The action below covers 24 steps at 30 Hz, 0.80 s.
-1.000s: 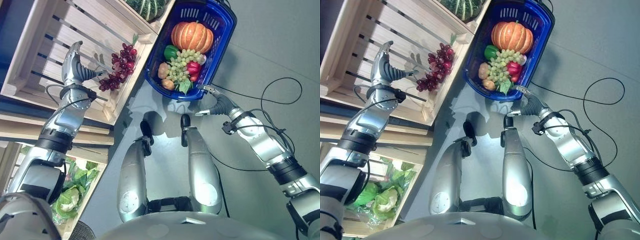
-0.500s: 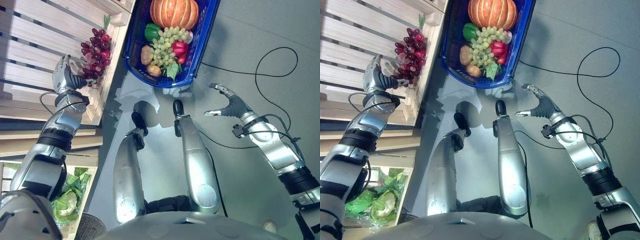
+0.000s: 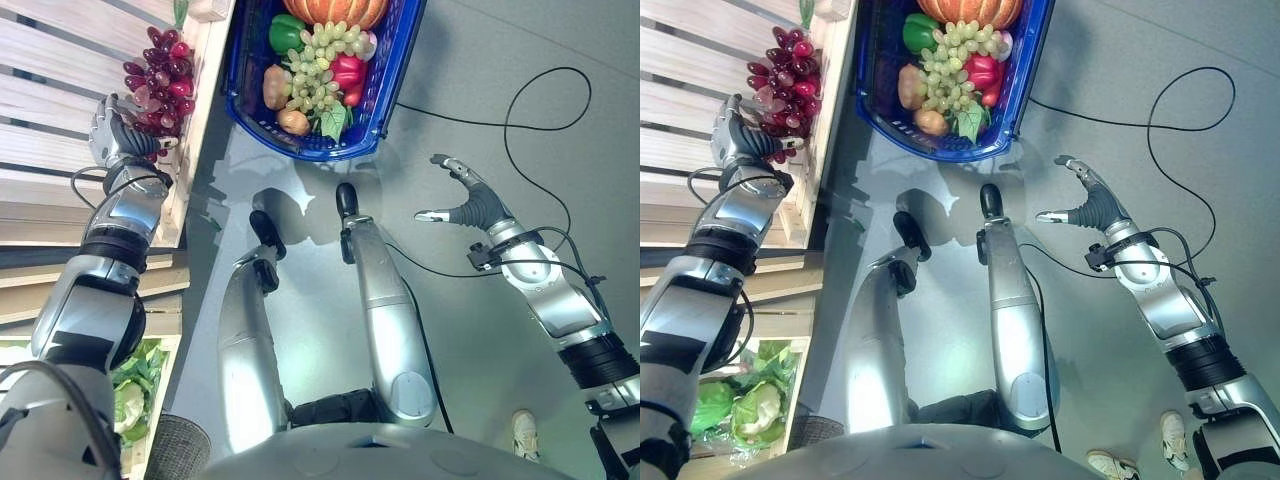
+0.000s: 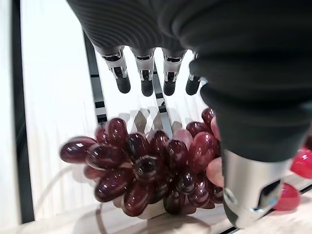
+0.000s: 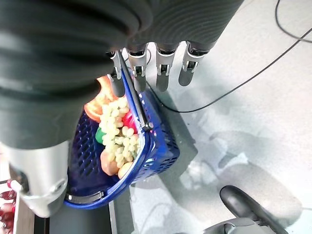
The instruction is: Pick up fruits and vegetables into the basket
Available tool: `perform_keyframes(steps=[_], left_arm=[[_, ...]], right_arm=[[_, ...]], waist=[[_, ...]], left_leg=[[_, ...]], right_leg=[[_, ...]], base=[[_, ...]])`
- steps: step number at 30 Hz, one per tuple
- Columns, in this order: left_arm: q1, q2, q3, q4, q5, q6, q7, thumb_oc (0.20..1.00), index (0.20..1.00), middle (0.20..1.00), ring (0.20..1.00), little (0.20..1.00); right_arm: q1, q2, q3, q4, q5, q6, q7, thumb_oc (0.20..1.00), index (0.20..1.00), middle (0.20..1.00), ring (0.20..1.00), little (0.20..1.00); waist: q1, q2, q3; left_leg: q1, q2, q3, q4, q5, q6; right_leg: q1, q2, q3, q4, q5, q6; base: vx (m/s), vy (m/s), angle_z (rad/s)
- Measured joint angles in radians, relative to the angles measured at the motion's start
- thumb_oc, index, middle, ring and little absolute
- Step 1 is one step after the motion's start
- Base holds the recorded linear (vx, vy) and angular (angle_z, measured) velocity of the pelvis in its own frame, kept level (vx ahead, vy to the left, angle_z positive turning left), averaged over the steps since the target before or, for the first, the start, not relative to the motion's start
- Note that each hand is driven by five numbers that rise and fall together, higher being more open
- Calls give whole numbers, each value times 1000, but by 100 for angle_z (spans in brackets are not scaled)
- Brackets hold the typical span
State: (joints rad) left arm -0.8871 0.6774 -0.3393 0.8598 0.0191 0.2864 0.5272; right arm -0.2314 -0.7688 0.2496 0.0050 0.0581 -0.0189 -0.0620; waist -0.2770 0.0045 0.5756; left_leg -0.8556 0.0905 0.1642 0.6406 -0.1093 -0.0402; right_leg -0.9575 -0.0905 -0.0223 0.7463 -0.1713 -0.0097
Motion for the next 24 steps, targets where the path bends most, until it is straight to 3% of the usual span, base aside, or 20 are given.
perform_keyframes(steps=[9,16,24], left_arm=[[-63,10,-45,45,17,50,24,1000,1000,1000,1000,1000],[-109,20,-108,68,76,123,31,1000,1000,1000,1000,1000],[-118,33,-110,86,81,127,36,1000,1000,1000,1000,1000]], right_arm=[[-50,4,5,7,2,1,-25,1000,1000,1000,1000,1000],[-77,3,16,35,2,2,-42,1000,1000,1000,1000,1000],[-103,0,33,41,22,1,-63,1000,1000,1000,1000,1000]], waist=[[1,-7,-1],[9,-7,-2],[26,-6,-5]], left_leg=[[-62,8,6,27,-4,2],[-92,15,6,29,-5,0],[-109,16,-10,16,0,-9]], right_leg=[[-61,6,7,12,4,-5],[-100,17,15,20,2,-2],[-130,33,25,20,6,-3]], base=[[-6,0,-2],[-12,8,-3],[-21,6,-7]])
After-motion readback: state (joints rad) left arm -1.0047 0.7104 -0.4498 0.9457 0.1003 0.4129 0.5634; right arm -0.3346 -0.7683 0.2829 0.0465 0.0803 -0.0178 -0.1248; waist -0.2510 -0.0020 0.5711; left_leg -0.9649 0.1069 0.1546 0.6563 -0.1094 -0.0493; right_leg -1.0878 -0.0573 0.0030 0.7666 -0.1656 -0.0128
